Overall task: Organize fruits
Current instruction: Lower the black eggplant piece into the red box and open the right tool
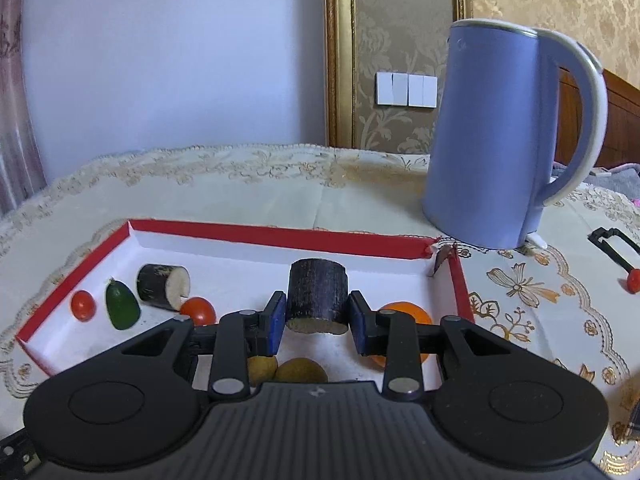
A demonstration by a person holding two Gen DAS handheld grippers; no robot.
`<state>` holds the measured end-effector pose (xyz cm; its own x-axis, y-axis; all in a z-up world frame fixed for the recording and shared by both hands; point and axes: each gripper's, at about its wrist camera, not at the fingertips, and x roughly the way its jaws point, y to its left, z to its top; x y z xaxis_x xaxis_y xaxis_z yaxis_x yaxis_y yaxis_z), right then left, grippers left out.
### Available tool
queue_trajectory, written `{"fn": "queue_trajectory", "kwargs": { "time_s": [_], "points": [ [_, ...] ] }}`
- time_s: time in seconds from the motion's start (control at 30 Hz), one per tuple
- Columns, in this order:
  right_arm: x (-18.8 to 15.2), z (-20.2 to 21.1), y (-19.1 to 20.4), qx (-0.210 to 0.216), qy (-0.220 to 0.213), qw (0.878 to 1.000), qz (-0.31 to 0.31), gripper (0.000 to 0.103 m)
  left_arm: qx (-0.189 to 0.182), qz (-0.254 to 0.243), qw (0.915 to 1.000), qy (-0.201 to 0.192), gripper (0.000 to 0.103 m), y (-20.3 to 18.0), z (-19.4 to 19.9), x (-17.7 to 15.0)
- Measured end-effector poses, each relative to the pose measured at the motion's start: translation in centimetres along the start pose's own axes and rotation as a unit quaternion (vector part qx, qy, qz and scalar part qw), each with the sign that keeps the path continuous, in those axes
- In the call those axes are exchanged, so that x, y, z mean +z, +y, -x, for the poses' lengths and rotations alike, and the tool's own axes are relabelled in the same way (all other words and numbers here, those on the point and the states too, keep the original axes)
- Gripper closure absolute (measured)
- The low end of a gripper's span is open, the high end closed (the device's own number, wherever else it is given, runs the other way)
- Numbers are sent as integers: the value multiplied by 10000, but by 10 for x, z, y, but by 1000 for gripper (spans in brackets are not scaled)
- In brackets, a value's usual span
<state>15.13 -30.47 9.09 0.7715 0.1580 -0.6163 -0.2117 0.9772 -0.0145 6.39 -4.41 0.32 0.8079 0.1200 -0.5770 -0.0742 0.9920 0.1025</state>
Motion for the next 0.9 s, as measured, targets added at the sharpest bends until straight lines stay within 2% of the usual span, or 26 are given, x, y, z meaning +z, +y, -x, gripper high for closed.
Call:
{"fn": "queue_trajectory", "kwargs": {
  "time_s": [0.17, 0.33, 0.57, 0.9],
  "points": [
    [1, -7, 5, -237, -8, 9996, 181, 70, -36, -14, 10000, -17, 6, 1, 0, 0],
    [2, 0, 3, -206, -72, 9997, 107, 70, -91, -95, 9999, -28, 6, -2, 0, 0],
    [-9, 43, 4, 27, -450, 9989, 88, 70, -65, -178, 9997, -139, 3, -7, 2, 0],
    [-36, 86, 11, 233, -715, 9971, 113, 70, -80, -172, 9997, -163, 2, -7, 4, 0]
  ]
}}
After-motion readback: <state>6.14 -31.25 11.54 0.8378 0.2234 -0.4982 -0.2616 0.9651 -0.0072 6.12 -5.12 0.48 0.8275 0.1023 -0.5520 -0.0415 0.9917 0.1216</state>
